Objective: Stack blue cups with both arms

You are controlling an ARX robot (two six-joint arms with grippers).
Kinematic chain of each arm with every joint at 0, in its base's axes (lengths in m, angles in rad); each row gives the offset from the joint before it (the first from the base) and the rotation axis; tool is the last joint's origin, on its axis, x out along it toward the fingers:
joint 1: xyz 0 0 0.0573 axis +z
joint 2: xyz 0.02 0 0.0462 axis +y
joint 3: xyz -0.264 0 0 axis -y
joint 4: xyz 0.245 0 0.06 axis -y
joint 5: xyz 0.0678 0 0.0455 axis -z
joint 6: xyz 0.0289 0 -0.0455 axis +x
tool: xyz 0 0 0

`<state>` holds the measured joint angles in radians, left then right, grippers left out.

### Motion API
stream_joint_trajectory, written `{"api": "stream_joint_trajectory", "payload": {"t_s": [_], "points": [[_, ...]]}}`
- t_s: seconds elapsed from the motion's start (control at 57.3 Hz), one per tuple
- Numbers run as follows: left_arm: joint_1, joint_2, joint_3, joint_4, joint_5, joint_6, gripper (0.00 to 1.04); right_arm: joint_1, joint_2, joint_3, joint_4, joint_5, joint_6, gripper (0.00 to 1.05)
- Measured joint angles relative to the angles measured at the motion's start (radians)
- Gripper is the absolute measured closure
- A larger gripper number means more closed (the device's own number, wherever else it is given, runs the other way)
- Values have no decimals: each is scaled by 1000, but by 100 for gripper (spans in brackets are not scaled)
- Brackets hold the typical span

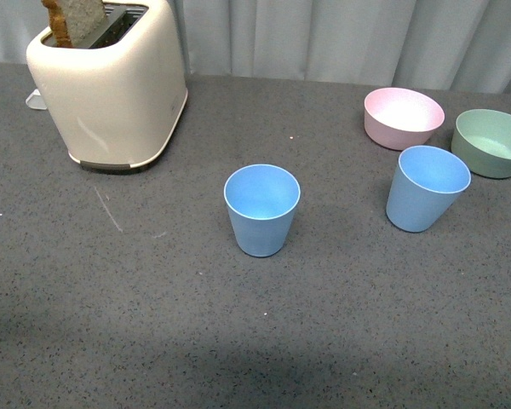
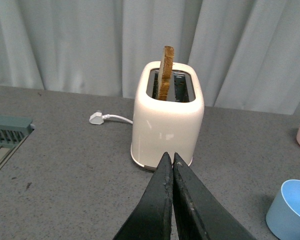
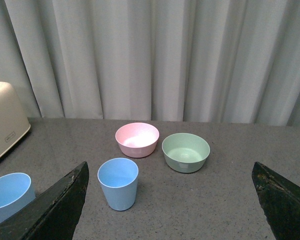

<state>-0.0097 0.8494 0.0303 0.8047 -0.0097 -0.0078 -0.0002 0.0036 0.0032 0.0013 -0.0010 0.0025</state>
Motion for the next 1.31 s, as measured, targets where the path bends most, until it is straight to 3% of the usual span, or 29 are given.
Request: {"api": "stream_joint_trajectory", "payload": {"t_s": [0.523, 1.309], "points": [[7, -422, -11, -376, 10, 0, 101, 0, 0, 0, 0, 0, 0, 10], [7, -674, -11, -625, 10, 0, 101, 0, 0, 0, 0, 0, 0, 10]]}}
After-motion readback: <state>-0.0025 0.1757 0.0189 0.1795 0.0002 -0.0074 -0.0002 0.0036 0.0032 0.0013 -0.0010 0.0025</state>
